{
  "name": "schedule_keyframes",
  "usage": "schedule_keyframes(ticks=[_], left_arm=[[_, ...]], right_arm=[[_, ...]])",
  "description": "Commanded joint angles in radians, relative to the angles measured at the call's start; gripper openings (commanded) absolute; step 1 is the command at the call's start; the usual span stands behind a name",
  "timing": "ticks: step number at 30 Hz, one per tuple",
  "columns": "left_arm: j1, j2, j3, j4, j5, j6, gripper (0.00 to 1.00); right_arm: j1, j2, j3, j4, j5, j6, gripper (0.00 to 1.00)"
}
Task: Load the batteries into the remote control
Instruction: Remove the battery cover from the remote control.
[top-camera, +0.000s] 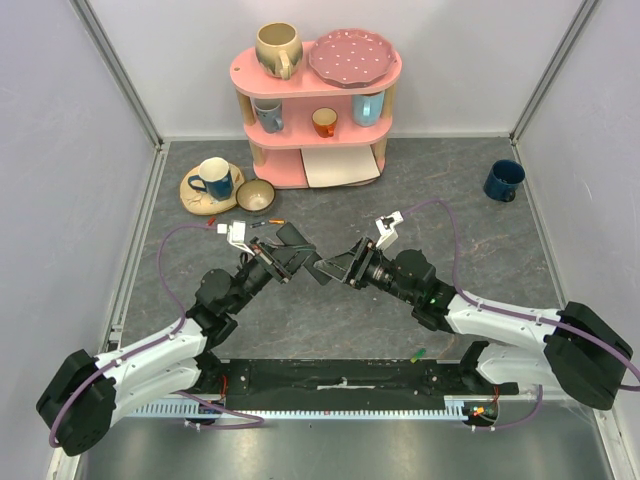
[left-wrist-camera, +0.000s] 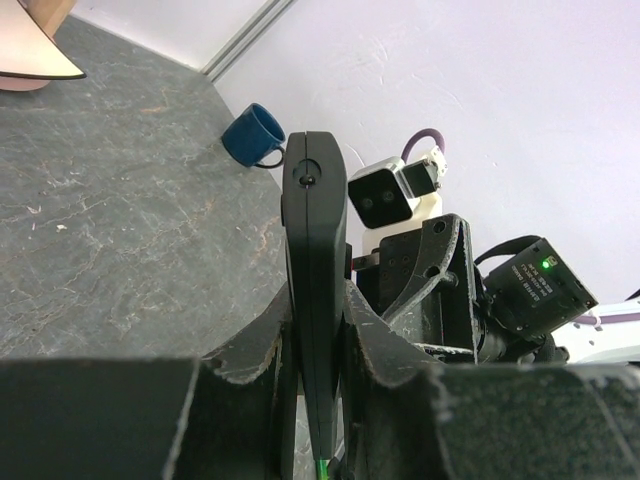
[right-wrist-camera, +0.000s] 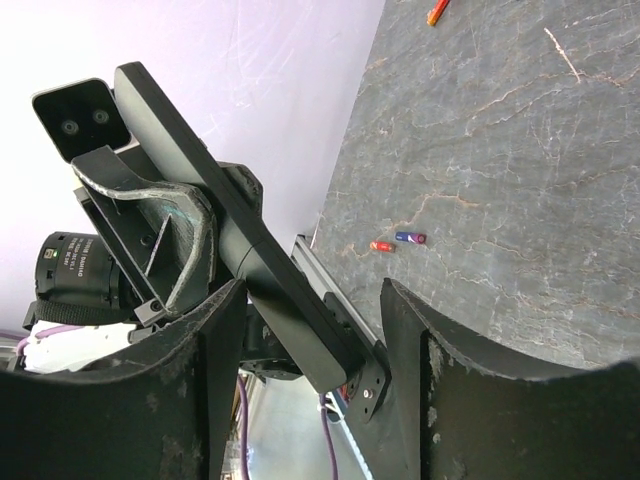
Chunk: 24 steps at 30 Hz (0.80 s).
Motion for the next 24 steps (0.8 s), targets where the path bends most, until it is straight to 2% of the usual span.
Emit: schedule_keyframes(ticks=[1,24], left_arm=[[-0.006,-0.009,0.001,0.056,-0.034,0.046,0.02],[-0.016,-0.008,0.001,0.068,-0.043,0.04,0.02]], right_arm=[[-0.005,0.01,0.026,0.046,0.0,0.009,0.62],[-0.002,0.005,0.001,0.048,-0.003,0.006,0.49]])
